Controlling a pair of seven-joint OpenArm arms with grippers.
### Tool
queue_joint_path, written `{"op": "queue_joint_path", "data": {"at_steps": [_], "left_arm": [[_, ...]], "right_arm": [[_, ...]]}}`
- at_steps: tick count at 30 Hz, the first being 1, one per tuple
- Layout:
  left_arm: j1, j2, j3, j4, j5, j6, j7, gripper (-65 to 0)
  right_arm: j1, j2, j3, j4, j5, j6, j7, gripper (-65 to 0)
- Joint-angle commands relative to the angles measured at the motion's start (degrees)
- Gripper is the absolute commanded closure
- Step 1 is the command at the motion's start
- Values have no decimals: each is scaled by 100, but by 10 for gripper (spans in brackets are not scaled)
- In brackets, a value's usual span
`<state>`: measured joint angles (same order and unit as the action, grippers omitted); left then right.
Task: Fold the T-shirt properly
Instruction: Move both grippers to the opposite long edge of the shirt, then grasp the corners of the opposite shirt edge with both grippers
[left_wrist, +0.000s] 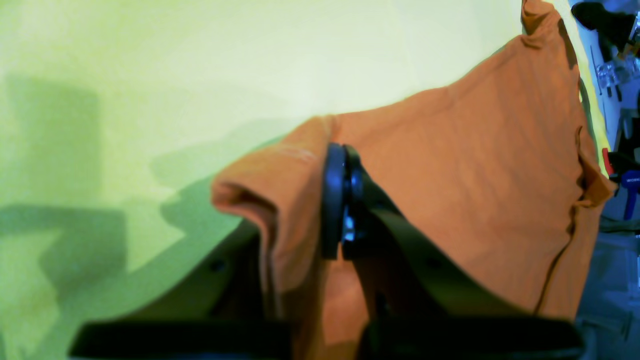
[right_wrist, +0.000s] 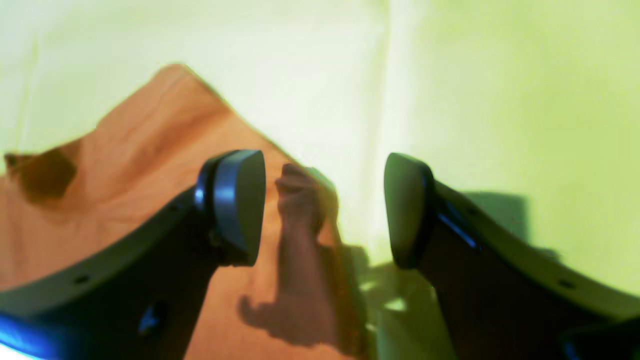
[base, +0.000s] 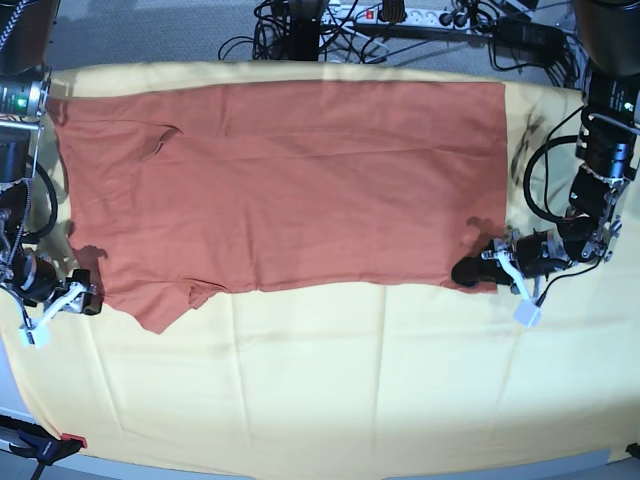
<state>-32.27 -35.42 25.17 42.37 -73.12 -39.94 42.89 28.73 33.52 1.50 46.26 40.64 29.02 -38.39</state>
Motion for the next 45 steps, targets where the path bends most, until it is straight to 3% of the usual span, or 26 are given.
{"op": "queue_joint_path", "data": {"at_steps": [1,4,9,18,23,25,29,30,37,45], "left_arm": [[-98,-83,-11,42,42,-6,46,0],[-76,-72,-11,42,37,-6,46,0],[-76,-57,-11,42,39,-6,46,0],[-79,-74,-11,42,42,-6,46,0],[-79,-79,-11,42,59,-6,46,0],[-79,-79,-11,42,66,-6,46,0],[-79,-76,-11,42,63,-6,-31,0],[-79,-76,-11,42,66,-6,-83,0],[-116,-79,-11,42,175,-6,-114,0],[-385,-76,-11,42,1064,-6,-719,0]], "right_arm": [[162,85,140,-81,153,160,63,-394],[125,44,313,-350,466,398,-118,-393],[103,-52,310,-369,1318,1098,-789,-392],[107,-306,310,-369,1250,1098,-564,-392],[195,-282,310,-367,535,1095,11,-385],[195,-289,310,-367,350,973,52,-316],[192,-289,310,-367,232,911,46,-27],[192,-289,310,-367,232,914,46,0],[197,-289,310,-367,232,957,160,0],[245,-286,310,-367,-164,868,378,0]]}}
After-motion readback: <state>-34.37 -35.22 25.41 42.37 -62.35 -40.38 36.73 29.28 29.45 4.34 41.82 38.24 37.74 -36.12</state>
